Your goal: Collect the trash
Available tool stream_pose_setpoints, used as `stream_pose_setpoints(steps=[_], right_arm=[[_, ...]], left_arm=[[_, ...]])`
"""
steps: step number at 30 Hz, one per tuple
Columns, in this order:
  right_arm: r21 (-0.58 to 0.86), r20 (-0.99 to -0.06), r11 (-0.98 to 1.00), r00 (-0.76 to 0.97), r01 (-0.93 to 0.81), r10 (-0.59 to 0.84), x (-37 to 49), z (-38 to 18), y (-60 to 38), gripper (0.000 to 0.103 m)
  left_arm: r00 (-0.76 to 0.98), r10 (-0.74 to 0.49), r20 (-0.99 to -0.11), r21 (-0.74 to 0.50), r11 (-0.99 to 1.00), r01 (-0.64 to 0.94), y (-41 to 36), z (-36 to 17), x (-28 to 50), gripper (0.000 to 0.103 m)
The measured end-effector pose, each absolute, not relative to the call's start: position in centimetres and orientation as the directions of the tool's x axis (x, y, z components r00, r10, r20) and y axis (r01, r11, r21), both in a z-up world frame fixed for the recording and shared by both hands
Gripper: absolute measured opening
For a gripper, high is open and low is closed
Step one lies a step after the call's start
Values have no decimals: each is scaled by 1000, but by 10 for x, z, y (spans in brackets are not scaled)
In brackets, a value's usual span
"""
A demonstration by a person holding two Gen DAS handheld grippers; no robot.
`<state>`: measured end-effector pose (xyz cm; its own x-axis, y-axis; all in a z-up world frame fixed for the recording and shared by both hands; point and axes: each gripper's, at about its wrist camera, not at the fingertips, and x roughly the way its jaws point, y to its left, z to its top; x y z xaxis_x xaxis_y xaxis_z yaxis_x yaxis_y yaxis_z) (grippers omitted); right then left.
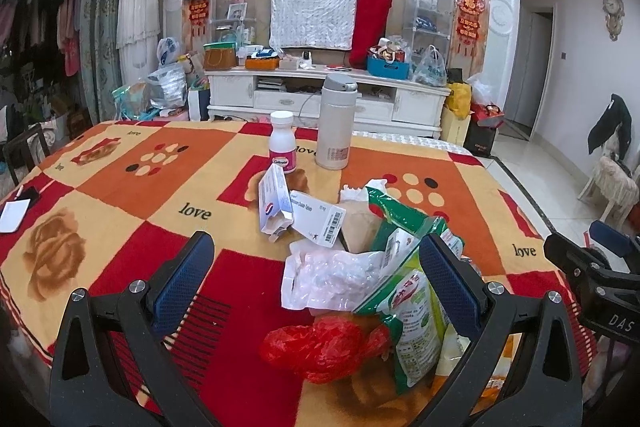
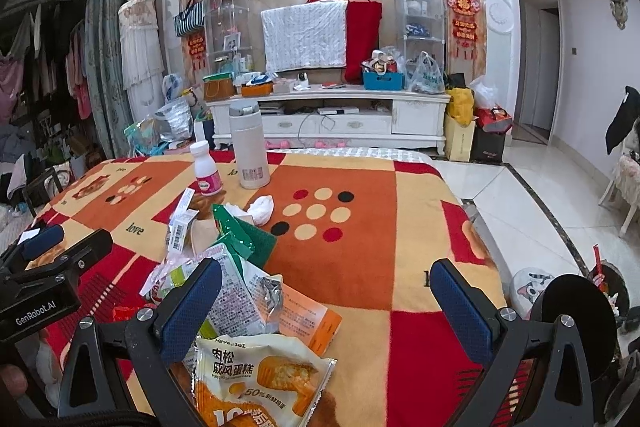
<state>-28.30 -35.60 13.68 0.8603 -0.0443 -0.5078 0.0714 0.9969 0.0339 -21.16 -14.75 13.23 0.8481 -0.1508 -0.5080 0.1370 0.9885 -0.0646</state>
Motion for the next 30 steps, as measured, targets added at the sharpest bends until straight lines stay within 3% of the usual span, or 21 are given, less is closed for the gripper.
stream_pose_setpoints(steps=[30], right_arm=[[19, -571, 999, 820, 34, -17, -257, 112, -344, 103]], left_arm=[[825, -142, -547, -80, 990, 117, -137, 115, -197, 102]])
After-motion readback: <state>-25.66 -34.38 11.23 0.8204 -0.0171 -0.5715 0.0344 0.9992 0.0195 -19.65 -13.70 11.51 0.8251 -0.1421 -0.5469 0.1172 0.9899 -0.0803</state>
